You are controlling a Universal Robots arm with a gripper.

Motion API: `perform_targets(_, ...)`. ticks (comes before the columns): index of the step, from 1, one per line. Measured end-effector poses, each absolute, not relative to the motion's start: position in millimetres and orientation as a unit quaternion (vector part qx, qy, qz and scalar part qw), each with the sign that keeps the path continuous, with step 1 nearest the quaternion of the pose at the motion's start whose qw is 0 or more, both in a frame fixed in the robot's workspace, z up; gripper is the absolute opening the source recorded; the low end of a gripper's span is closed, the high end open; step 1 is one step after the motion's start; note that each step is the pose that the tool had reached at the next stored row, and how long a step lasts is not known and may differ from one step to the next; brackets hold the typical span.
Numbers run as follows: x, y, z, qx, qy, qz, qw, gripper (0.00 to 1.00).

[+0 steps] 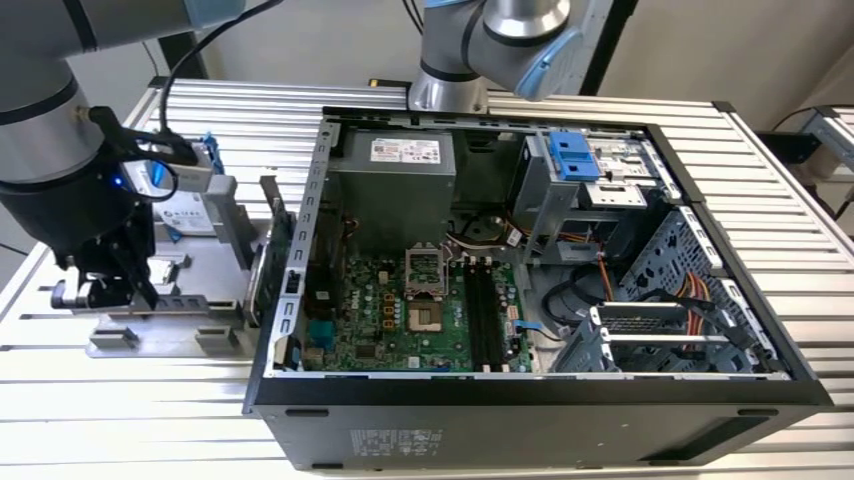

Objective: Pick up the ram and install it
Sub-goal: 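Pick up the ram and move it above insertion slot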

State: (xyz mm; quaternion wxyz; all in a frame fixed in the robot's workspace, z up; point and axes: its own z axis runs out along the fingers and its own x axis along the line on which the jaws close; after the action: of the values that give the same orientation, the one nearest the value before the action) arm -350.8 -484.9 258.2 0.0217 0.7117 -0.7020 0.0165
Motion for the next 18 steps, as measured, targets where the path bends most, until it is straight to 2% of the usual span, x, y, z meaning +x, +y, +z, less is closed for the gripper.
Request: perform_targets(18, -350.8, -484.8, 267.3, 0.711, -0.702, 0.016, 0.022, 0.00)
